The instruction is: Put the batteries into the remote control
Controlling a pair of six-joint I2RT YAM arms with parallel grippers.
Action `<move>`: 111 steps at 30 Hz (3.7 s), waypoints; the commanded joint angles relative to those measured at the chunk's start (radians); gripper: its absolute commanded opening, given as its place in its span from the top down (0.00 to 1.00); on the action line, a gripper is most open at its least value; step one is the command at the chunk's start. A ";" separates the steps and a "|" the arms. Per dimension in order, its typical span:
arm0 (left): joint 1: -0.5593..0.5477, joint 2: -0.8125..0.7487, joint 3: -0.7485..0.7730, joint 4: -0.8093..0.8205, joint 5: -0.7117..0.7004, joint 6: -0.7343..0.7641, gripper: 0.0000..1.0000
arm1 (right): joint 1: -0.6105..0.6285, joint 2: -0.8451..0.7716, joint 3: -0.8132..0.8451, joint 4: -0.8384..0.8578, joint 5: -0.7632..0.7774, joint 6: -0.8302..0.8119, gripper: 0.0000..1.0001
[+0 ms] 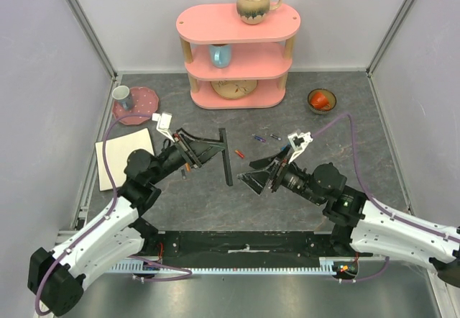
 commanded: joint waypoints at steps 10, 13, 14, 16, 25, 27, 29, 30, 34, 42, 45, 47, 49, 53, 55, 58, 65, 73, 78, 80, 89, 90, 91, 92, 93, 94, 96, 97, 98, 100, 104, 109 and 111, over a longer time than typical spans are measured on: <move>0.030 0.013 -0.001 0.265 0.150 -0.146 0.98 | -0.058 0.188 -0.043 0.498 -0.303 0.170 0.02; 0.031 0.016 -0.003 0.268 0.145 -0.148 0.98 | -0.058 0.220 -0.029 0.522 -0.323 0.180 0.02; 0.030 0.021 -0.003 0.270 0.145 -0.148 0.98 | -0.058 0.232 -0.029 0.530 -0.330 0.184 0.02; 0.031 0.022 -0.006 0.271 0.146 -0.147 0.98 | -0.058 0.248 -0.022 0.532 -0.338 0.184 0.05; 0.033 0.035 -0.006 0.302 0.136 -0.160 0.98 | -0.058 0.291 -0.029 0.562 -0.369 0.200 0.37; 0.033 0.036 -0.011 0.308 0.137 -0.163 0.98 | -0.057 0.292 -0.028 0.562 -0.375 0.197 0.43; 0.034 0.036 -0.011 0.304 0.137 -0.164 0.98 | -0.058 0.292 -0.023 0.561 -0.384 0.189 0.53; 0.036 0.035 -0.011 0.293 0.139 -0.166 0.98 | -0.058 0.289 -0.019 0.549 -0.389 0.183 0.57; 0.063 0.028 -0.003 0.225 0.162 -0.164 0.43 | -0.058 0.243 0.053 0.363 -0.392 0.080 0.83; 0.140 -0.071 0.089 -0.173 0.104 -0.014 0.01 | -0.047 0.183 0.253 -0.283 -0.153 -0.260 0.86; 0.139 -0.058 0.168 -0.362 0.062 0.070 0.01 | -0.031 0.214 0.309 -0.428 -0.004 -0.306 0.89; 0.123 -0.045 0.199 -0.477 0.004 0.119 0.01 | -0.017 0.255 0.343 -0.484 0.080 -0.328 0.92; 0.109 -0.024 0.255 -0.598 -0.060 0.171 0.01 | -0.014 0.290 0.363 -0.542 0.163 -0.322 0.96; 0.044 -0.007 0.275 -0.621 -0.129 0.199 0.01 | 0.009 0.320 0.368 -0.548 0.210 -0.314 0.96; 0.014 0.019 0.276 -0.620 -0.153 0.207 0.01 | 0.018 0.335 0.380 -0.542 0.220 -0.314 0.96; -0.038 0.064 0.276 -0.620 -0.176 0.213 0.01 | 0.037 0.358 0.400 -0.541 0.231 -0.319 0.95; -0.127 0.171 0.266 -0.554 -0.189 0.198 0.08 | 0.069 0.401 0.437 -0.541 0.239 -0.331 0.95; -0.136 0.246 0.318 -0.549 -0.206 0.213 0.23 | 0.100 0.416 0.458 -0.573 0.243 -0.382 0.94; -0.141 0.281 0.336 -0.556 -0.217 0.210 0.43 | 0.112 0.412 0.457 -0.588 0.259 -0.391 0.95; -0.148 0.291 0.333 -0.551 -0.231 0.208 0.49 | 0.114 0.407 0.455 -0.587 0.279 -0.380 0.95; -0.188 0.271 0.287 -0.505 -0.289 0.185 0.43 | 0.114 0.395 0.445 -0.553 0.323 -0.330 0.96; -0.191 0.269 0.284 -0.503 -0.294 0.184 0.42 | 0.114 0.398 0.443 -0.551 0.323 -0.325 0.96; -0.193 0.265 0.278 -0.503 -0.297 0.182 0.42 | 0.114 0.398 0.443 -0.550 0.325 -0.327 0.96; -0.193 0.263 0.275 -0.503 -0.300 0.182 0.42 | 0.114 0.398 0.443 -0.550 0.323 -0.324 0.96; -0.193 0.262 0.270 -0.503 -0.306 0.182 0.44 | 0.114 0.398 0.443 -0.548 0.323 -0.322 0.96; -0.193 0.260 0.269 -0.502 -0.311 0.181 0.45 | 0.114 0.398 0.443 -0.548 0.322 -0.322 0.96; -0.193 0.257 0.264 -0.502 -0.318 0.179 0.51 | 0.114 0.398 0.442 -0.545 0.317 -0.323 0.96; -0.193 0.257 0.264 -0.503 -0.321 0.178 0.52 | 0.115 0.398 0.440 -0.548 0.315 -0.322 0.96; -0.193 0.257 0.264 -0.502 -0.323 0.176 0.53 | 0.114 0.398 0.438 -0.548 0.314 -0.320 0.96; -0.193 0.258 0.267 -0.503 -0.331 0.173 0.59 | 0.115 0.396 0.435 -0.547 0.312 -0.319 0.96; -0.193 0.266 0.269 -0.502 -0.334 0.172 0.71 | 0.120 0.396 0.431 -0.547 0.308 -0.316 0.96; -0.193 0.277 0.269 -0.502 -0.337 0.175 0.98 | 0.120 0.384 0.425 -0.547 0.297 -0.311 0.59; -0.193 0.271 0.263 -0.503 -0.349 0.176 0.98 | 0.121 0.372 0.422 -0.551 0.299 -0.290 0.41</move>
